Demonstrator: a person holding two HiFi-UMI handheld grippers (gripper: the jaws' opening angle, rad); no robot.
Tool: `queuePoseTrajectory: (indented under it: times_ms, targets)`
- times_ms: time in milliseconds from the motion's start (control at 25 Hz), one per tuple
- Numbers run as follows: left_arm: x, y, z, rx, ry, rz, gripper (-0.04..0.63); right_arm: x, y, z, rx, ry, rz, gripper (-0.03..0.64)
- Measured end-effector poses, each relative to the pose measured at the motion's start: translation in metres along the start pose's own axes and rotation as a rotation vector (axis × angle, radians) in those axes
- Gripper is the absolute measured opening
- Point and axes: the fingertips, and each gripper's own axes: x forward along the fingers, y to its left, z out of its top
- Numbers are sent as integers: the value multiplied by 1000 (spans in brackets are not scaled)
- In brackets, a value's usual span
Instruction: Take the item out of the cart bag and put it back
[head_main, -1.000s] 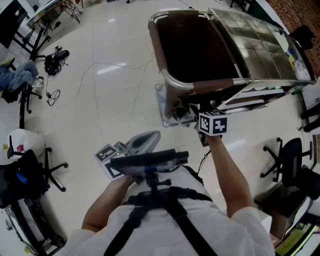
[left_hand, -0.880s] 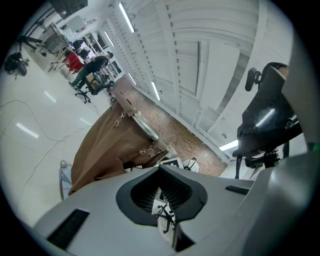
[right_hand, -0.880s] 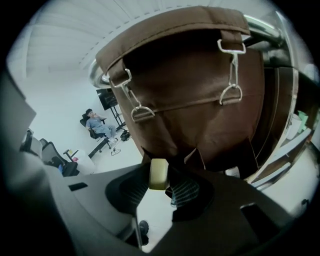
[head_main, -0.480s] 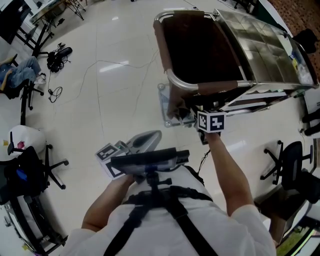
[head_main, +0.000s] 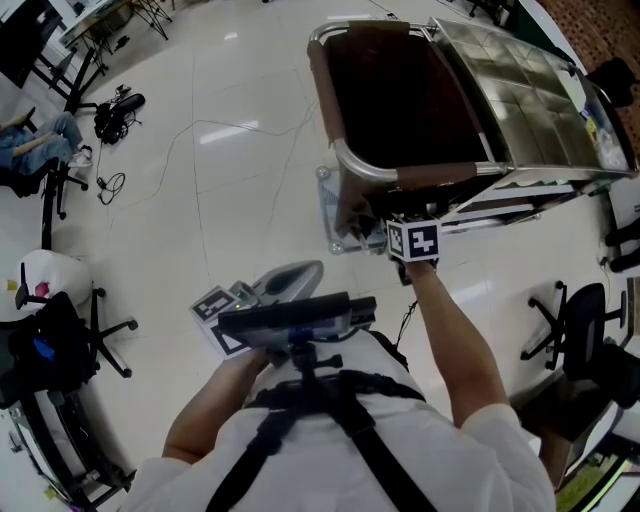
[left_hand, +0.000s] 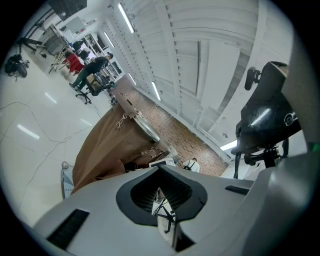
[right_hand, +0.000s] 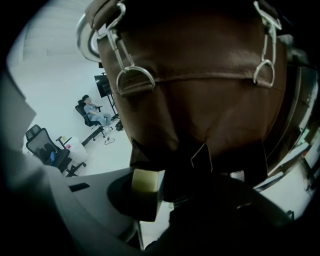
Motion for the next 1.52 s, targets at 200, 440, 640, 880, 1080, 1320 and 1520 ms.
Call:
queuePoseTrajectory:
  times_ms: [200, 440, 640, 880, 1080, 1320, 1520]
  targets:
    - [0, 1, 0, 2, -5, 2, 2, 4, -2, -3, -31, 23, -25, 91]
    - [-2, 1, 1, -4, -13, 6, 2, 5, -5, -5, -41, 35, -44, 83]
    - [-2, 1, 1, -7, -14, 4, 2, 4, -6, -6, -43, 36, -54, 80]
    - [-2, 1, -1, -6, -11, 2, 2, 3, -6, -8, -41, 31, -59, 78]
    - [-1, 1, -1, -7, -10, 4, 2, 2, -7, -6, -47, 15, -54, 77]
    - [-2, 0, -1, -5, -11, 3, 2, -1, -8, -6, -23, -12, -48, 77]
    - [-3, 0, -1, -8, -11, 2, 2, -4, -10, -7, -29, -17, -58, 75]
